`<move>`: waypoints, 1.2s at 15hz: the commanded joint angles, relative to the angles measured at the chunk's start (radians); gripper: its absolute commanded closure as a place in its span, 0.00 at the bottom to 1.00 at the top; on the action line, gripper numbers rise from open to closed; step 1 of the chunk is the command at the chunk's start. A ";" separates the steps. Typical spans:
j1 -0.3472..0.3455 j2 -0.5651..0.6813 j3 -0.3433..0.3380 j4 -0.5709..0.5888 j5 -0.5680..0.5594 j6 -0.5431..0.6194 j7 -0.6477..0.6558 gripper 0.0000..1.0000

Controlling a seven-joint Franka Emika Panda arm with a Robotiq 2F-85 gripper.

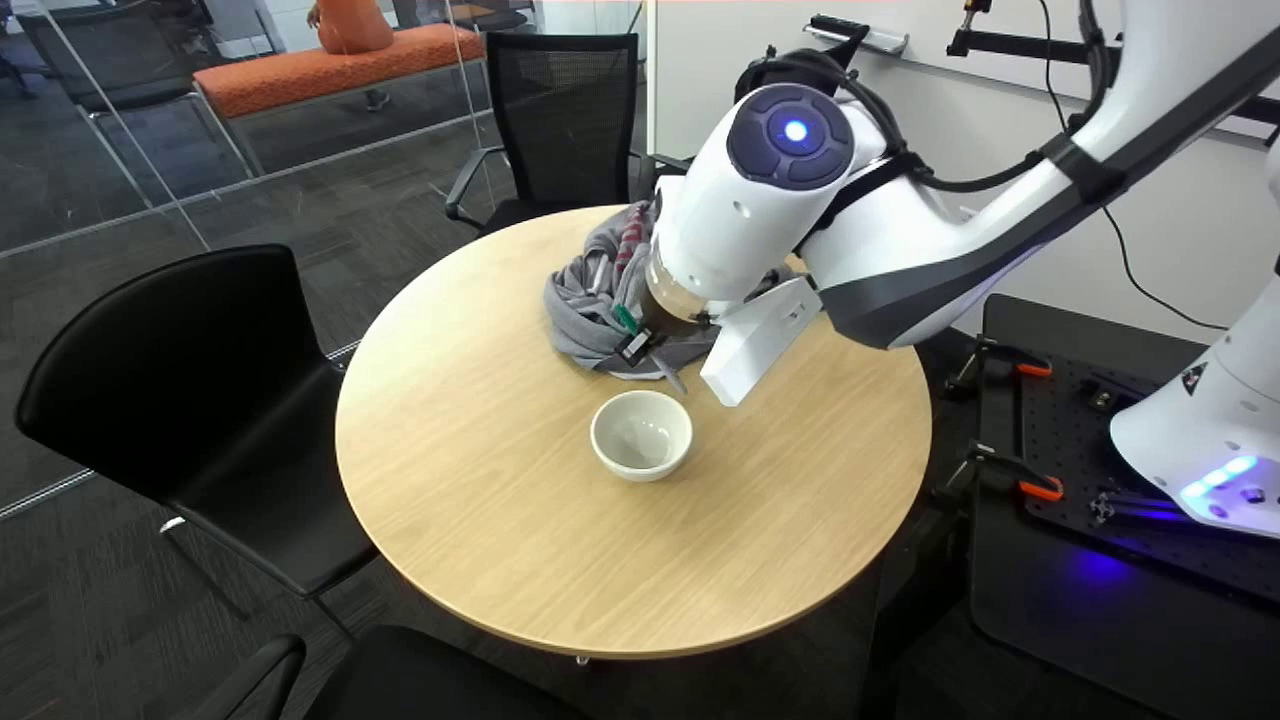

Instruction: Remove the green marker from the white bowl and put it on the table

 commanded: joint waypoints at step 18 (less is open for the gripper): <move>-0.713 -0.267 0.647 -0.294 0.244 -0.242 -0.371 0.96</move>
